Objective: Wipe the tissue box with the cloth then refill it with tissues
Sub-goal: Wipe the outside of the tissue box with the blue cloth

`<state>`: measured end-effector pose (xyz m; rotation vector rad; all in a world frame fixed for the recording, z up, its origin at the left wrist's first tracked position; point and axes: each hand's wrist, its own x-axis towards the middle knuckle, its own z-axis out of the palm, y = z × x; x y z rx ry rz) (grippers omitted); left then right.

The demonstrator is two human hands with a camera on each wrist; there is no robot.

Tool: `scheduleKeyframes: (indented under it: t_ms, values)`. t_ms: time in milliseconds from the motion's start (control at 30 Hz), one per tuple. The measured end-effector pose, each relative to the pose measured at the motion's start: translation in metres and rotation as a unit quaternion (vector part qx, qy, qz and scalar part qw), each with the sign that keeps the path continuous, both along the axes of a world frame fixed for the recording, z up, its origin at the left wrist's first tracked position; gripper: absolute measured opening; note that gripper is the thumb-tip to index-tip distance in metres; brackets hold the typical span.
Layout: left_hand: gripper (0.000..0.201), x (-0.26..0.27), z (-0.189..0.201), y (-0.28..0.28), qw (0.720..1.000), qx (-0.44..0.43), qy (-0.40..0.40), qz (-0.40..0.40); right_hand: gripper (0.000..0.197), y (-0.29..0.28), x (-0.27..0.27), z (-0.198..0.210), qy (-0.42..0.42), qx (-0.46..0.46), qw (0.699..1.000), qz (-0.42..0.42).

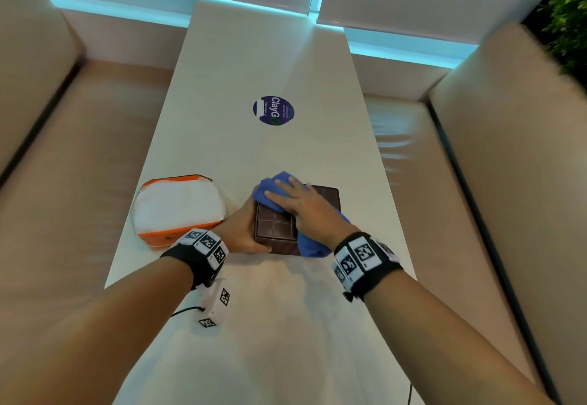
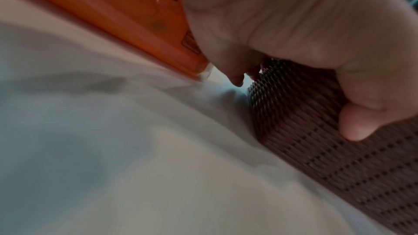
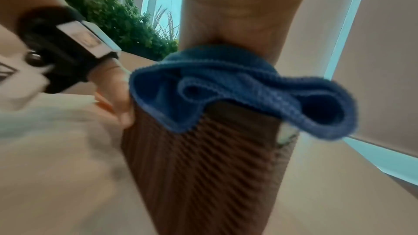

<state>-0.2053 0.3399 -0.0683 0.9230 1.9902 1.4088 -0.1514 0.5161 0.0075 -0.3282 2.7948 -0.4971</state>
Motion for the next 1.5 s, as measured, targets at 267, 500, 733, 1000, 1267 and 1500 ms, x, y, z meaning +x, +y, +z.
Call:
scheduleKeyframes:
  t_ms: [267, 500, 733, 1000, 1267, 1500]
  values:
    - [0.064, -0.003, -0.002, -0.005, 0.998, -0.053, -0.009, -0.039, 0.059, 0.003, 0.003, 0.002, -0.035, -0.079, 0.993, 0.083]
    - [0.118, 0.001, 0.003, -0.004, 1.000, 0.008, -0.018, 0.006, 0.067, 0.016, 0.024, -0.007, 0.063, -0.022, 0.998, 0.020]
    - [0.121, 0.003, 0.004, 0.000, 1.000, 0.020, -0.006, 0.009, 0.066, 0.010, 0.022, -0.010, 0.046, 0.044, 0.933, -0.355]
    - [0.117, 0.004, 0.009, 0.005, 0.999, 0.007, 0.032, 0.035, 0.051, -0.056, -0.001, -0.016, 0.064, 0.011, 0.975, -0.214]
    - [0.127, 0.003, -0.001, -0.001, 0.998, -0.023, 0.010, 0.058, 0.056, 0.024, 0.005, -0.018, 0.078, -0.011, 0.921, -0.382]
    - [0.118, 0.004, 0.000, -0.002, 0.999, 0.001, 0.011, 0.046, 0.052, 0.007, 0.038, -0.022, 0.113, -0.154, 0.977, -0.097]
